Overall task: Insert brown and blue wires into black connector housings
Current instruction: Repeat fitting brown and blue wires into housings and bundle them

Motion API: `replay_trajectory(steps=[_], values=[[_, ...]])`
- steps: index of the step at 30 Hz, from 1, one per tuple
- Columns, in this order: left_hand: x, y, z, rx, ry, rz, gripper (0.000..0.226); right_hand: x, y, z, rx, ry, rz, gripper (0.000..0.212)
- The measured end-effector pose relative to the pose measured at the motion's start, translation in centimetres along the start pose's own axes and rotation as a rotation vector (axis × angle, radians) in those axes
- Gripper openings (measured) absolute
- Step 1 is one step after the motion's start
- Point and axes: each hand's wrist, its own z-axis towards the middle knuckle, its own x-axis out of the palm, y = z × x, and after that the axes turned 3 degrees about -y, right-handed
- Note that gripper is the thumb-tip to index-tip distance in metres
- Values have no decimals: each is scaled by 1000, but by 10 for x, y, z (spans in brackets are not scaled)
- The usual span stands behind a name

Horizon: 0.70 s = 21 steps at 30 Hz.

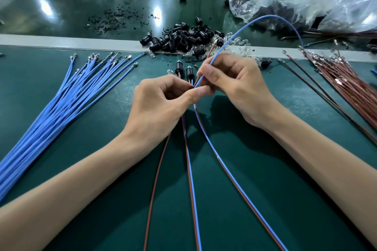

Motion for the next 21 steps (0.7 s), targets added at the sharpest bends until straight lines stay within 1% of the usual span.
replay_trajectory(steps=[2, 4, 7, 16, 18, 21], values=[[0, 1, 0, -7, 5, 11, 22, 1, 0, 0, -5, 37, -31, 12], [-1, 1, 1, 3, -10, 27, 18, 0, 0, 1, -9, 28, -24, 14], [-1, 1, 1, 8, -9, 41, 19, -1, 0, 1, -11, 35, -13, 15], [-2, 4, 1, 3, 14, 47, 20, -5, 1, 1, 32, 146, -36, 21], [-2, 4, 1, 7, 16, 39, 19, -4, 0, 1, 31, 145, -34, 21], [-1, 3, 1, 10, 15, 10, 20, -3, -1, 0, 8, 93, 0, 20]])
